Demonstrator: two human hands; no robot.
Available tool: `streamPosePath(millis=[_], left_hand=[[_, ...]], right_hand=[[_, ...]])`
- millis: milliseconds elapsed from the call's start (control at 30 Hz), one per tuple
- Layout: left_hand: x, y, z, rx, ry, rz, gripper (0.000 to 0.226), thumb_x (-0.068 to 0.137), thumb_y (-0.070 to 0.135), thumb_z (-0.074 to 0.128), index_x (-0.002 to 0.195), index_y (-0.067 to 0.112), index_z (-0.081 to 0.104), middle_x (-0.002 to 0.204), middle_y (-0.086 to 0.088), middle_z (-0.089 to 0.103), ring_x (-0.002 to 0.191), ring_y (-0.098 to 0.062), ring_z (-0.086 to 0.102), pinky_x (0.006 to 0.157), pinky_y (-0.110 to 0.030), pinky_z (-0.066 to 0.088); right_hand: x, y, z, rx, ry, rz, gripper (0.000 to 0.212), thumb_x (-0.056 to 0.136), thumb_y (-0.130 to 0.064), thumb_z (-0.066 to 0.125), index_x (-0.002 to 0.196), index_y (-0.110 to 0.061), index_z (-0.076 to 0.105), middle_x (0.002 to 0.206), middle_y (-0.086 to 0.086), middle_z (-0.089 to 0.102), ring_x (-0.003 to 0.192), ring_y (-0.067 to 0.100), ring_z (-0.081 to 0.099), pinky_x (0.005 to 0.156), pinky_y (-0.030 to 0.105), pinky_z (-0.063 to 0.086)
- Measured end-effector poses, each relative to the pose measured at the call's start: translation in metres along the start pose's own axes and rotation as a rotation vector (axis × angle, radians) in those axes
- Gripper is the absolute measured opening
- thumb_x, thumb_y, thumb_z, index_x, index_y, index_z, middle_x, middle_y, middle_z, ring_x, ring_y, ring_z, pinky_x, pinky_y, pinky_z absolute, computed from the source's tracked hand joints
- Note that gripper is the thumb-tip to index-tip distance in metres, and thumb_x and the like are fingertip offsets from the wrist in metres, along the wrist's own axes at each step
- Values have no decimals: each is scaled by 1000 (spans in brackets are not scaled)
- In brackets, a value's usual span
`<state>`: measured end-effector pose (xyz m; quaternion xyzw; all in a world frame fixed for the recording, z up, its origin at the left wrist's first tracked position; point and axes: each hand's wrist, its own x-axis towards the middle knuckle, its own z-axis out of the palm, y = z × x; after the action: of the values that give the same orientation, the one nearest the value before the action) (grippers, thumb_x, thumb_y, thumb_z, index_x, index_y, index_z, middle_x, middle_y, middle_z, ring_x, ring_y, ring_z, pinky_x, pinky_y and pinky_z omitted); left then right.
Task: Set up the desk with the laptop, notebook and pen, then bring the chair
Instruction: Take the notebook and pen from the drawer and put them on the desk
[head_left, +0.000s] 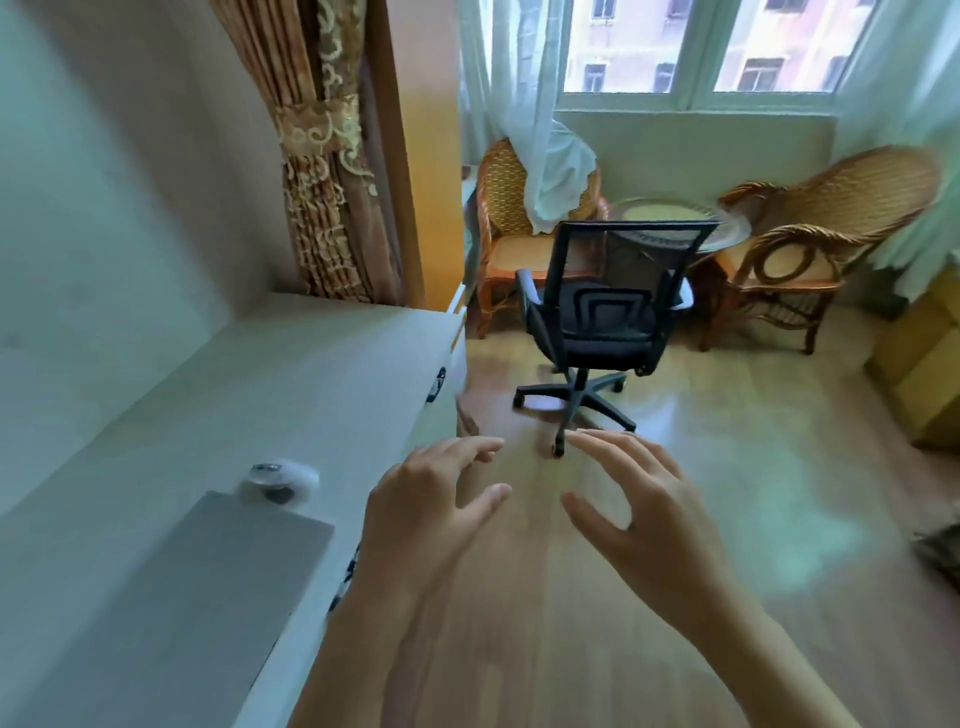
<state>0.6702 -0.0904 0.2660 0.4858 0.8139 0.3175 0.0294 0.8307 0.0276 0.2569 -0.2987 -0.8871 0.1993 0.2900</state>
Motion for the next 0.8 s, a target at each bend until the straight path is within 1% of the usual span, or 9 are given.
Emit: streamPosePath(millis=[67, 100, 200, 300, 400, 500, 567, 667, 800], left_hand=[[24, 25, 24, 2, -27, 61, 37, 79, 43, 70, 115, 41, 61, 104, 25, 65, 96, 5, 57, 74, -12, 42], [36, 39, 37, -11, -36, 86, 38, 79, 43, 70, 115, 40, 61, 104, 25, 65, 96, 5, 58, 74, -13, 43], [70, 81, 80, -50, -81, 141, 40, 79, 42, 71, 117, 40, 60, 105, 22, 66, 98, 2, 59, 81, -30, 52], [101, 122, 124, -60, -115, 196, 41, 79, 43, 70, 118, 40, 58, 107, 21, 65, 99, 0, 59, 81, -36, 53], [129, 167, 164, -60, -135, 226, 41, 79, 44, 69, 118, 41, 57, 108, 23, 64, 101, -1, 59, 82, -36, 54], [158, 208, 201, -78, -157, 236, 41, 79, 44, 70, 118, 41, 58, 107, 25, 64, 101, 3, 57, 84, -32, 52], [178, 230, 224, -72, -178, 257, 41, 79, 43, 70, 118, 41, 59, 107, 25, 63, 102, 4, 56, 86, -28, 49], [211, 257, 254, -59, -213, 290, 39, 80, 44, 69, 118, 41, 59, 108, 25, 63, 102, 4, 55, 84, -24, 46], [267, 285, 298, -102, -247, 302, 37, 79, 42, 70, 115, 40, 61, 103, 24, 66, 100, 5, 57, 86, -29, 48]], right_hand=[[3, 31, -19, -28, 28, 43, 52, 79, -51, 48, 124, -28, 58, 124, -12, 59, 120, 13, 49, 96, 41, 46], [6, 48, -28, -40, 41, 63, 52, 79, -51, 48, 124, -28, 58, 124, -12, 60, 120, 13, 49, 97, 40, 45], [13, 101, -59, -68, 85, 129, 51, 79, -50, 48, 124, -28, 58, 124, -14, 59, 121, 10, 48, 99, 38, 42], [19, 150, -91, -103, 123, 171, 49, 79, -49, 49, 124, -30, 56, 122, -15, 58, 119, 7, 45, 94, 35, 42], [26, 202, -125, -129, 135, 196, 48, 79, -47, 50, 123, -29, 56, 121, -15, 59, 119, 7, 45, 95, 40, 43], [37, 253, -158, -130, 157, 233, 49, 79, -47, 50, 123, -28, 57, 123, -13, 59, 121, 11, 47, 96, 46, 44], [45, 282, -174, -141, 183, 254, 48, 79, -47, 50, 123, -28, 57, 123, -11, 59, 121, 13, 48, 96, 47, 44], [60, 323, -189, -149, 207, 292, 48, 79, -48, 50, 122, -27, 58, 122, -11, 60, 120, 15, 49, 96, 47, 44], [93, 380, -202, -159, 221, 326, 48, 79, -47, 52, 123, -27, 58, 123, -9, 60, 121, 15, 49, 96, 45, 44]])
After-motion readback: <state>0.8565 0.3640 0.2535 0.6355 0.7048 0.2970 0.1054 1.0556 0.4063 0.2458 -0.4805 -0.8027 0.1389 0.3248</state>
